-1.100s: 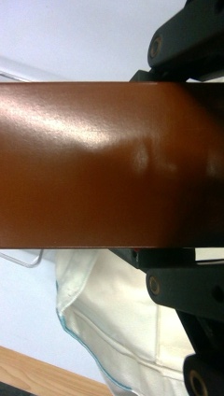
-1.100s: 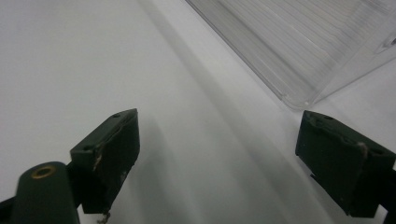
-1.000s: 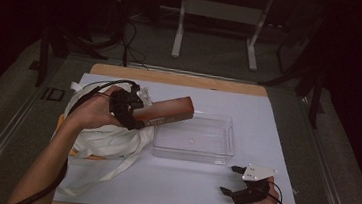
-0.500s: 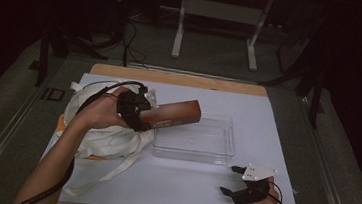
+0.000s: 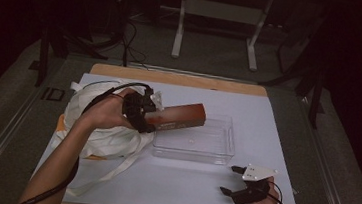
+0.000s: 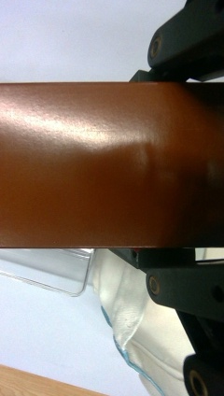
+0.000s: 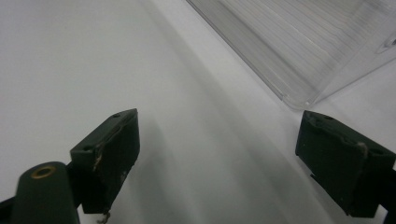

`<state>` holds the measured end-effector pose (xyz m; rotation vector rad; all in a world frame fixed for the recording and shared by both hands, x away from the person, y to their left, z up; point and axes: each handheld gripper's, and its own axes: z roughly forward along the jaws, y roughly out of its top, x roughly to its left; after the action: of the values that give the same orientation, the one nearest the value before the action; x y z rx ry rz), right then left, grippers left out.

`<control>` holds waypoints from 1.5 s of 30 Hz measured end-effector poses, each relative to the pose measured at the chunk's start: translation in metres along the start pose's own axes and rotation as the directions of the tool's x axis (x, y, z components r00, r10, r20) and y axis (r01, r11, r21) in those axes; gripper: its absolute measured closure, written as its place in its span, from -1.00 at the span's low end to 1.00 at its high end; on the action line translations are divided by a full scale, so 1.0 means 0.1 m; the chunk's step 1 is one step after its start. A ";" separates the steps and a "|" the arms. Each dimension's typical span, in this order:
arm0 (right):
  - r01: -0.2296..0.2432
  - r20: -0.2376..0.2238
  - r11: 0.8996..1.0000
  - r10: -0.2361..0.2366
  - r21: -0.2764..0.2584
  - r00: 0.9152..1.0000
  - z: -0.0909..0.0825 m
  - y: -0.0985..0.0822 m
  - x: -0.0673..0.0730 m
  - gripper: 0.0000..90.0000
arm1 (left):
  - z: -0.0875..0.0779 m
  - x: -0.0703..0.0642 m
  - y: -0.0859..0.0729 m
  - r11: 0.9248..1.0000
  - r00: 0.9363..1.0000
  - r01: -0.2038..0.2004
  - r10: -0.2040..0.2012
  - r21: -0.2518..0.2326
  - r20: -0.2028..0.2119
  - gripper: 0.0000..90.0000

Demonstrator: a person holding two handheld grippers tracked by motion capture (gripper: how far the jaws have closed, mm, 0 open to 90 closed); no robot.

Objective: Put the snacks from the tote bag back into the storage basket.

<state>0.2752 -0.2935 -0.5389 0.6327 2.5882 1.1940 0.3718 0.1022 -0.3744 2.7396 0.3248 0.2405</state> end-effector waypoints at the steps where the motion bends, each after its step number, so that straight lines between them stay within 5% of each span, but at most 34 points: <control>1: 0.000 0.000 1.000 0.000 0.000 1.000 0.00 0.00 0.00 -0.69 | 0.01 0.00 0.01 1.000 1.000 -0.003 0.003 -0.002 0.004 -0.02; 45: 0.002 0.000 1.000 -0.002 0.001 1.000 0.00 0.00 0.00 -0.69 | 0.31 -0.04 0.16 0.997 0.995 -0.075 0.074 0.014 0.069 -0.03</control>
<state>0.2752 -0.2935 -0.5389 0.6296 2.5888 1.1923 0.3773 0.0761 -0.3969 2.7719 0.2069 0.1644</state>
